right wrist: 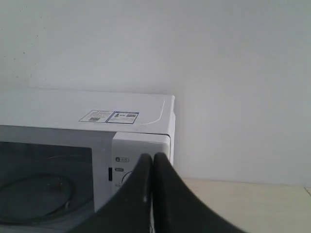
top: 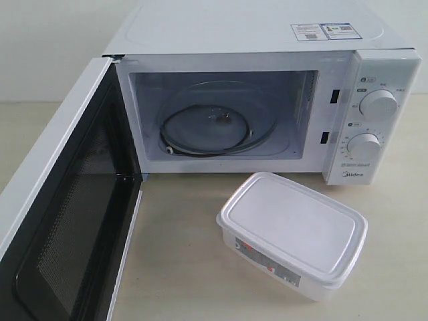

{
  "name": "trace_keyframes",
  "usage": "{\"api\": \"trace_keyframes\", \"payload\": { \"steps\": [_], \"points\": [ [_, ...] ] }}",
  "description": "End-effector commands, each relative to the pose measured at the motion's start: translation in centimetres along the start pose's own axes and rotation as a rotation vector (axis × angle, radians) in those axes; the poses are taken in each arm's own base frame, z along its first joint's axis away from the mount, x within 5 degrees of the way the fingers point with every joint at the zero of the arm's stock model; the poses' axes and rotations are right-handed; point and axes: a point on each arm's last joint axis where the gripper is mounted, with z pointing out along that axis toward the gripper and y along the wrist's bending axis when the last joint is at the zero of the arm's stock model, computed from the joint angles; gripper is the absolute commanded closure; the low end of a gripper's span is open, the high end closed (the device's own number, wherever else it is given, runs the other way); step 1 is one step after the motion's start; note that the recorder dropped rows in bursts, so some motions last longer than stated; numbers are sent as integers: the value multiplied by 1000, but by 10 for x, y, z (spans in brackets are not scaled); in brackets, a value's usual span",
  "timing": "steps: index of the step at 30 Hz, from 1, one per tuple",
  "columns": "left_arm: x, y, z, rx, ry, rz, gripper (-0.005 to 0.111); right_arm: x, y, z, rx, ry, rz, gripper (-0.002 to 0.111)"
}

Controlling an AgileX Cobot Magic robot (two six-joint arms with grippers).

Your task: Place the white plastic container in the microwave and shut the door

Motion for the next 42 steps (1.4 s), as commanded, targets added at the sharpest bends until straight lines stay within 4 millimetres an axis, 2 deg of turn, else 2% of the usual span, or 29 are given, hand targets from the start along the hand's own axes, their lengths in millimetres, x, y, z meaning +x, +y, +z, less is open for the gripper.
{"api": "trace_keyframes", "payload": {
  "steps": [1, 9, 17, 32, 37, 42],
  "points": [
    [1, 0, 0, 1, 2, -6, 103, -2, 0, 1, 1, -2, 2, 109],
    [1, 0, 0, 1, 2, -6, 103, -3, 0, 1, 2, -9, 4, 109],
    [1, 0, 0, 1, 2, -6, 103, -12, -3, 0, 27, -112, 48, 109],
    [1, 0, 0, 1, 2, -6, 103, 0, 0, 1, 4, 1, 144, 109],
    [1, 0, 0, 1, 2, -6, 103, 11, 0, 13, 8, 90, 144, 109],
    [1, 0, 0, 1, 2, -6, 103, 27, -1, 36, 27, 212, 128, 109]
  ]
}}
